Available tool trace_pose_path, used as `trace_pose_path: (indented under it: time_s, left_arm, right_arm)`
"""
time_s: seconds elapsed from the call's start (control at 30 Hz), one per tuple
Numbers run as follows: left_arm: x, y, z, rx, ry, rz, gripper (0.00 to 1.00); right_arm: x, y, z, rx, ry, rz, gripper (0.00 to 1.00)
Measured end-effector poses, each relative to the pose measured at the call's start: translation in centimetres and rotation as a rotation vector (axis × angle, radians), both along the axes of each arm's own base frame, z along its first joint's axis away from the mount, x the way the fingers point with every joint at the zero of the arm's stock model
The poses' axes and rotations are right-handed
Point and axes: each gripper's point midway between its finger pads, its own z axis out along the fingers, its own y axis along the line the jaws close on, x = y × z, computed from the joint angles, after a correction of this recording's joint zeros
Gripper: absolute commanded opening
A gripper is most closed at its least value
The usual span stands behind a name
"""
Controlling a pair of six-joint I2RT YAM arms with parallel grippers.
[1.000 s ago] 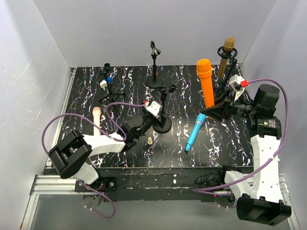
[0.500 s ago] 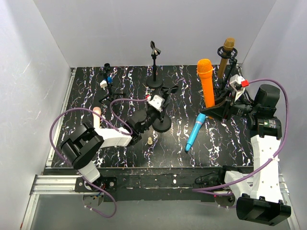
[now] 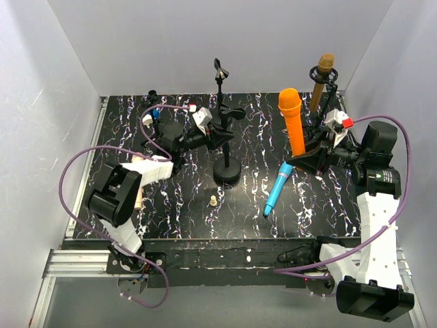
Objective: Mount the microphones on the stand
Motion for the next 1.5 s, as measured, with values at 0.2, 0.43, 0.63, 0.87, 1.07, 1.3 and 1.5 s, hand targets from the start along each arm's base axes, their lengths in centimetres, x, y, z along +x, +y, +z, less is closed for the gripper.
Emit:
trace_pose_path:
  time_s: [0.2, 0.43, 0.63, 0.87, 1.07, 1.3, 1.5]
  left_arm:
    - [-0.9, -1.1, -0.2, -0.037, 0.033, -0.197, 0.00]
    - [-1.9, -1.7, -1.8, -0.057, 0.041, -0.243, 0.07]
    - [-3.3, -1.4, -2.2, -0.017, -0.004, -0.205, 0.38]
    - [-4.4, 0.0, -2.6, 0.041, -0.001, -0.145, 0.75]
    - [-6.1, 2.2, 0.7, 0.024, -0.034, -0.058, 0.98]
    - [-9.0, 5.1, 9.1, -0.158, 0.067, 0.037, 0.98]
    - [-8.1, 3.4, 17.0, -0.354, 0.349, 0.019, 0.98]
  right_arm:
    - [0.0, 0.0, -0.4, -0.008, -0.026, 0.023, 0.01]
    - [1.0, 0.4, -2.0, -0.011, 0.017, 0.052, 0.01]
    - [2.0, 0.9, -3.5, -0.009, 0.083, 0.077, 0.01]
    - [2.0, 1.6, -4.7, -0.011, 0.125, 0.107, 0.01]
    - [1.8, 1.9, -5.2, -0.009, 0.142, 0.119, 0.01]
    - [0.2, 2.2, -5.1, 0.035, 0.146, 0.127, 0.01]
    - [-0.1, 2.5, -4.1, 0.063, 0.155, 0.148, 0.01]
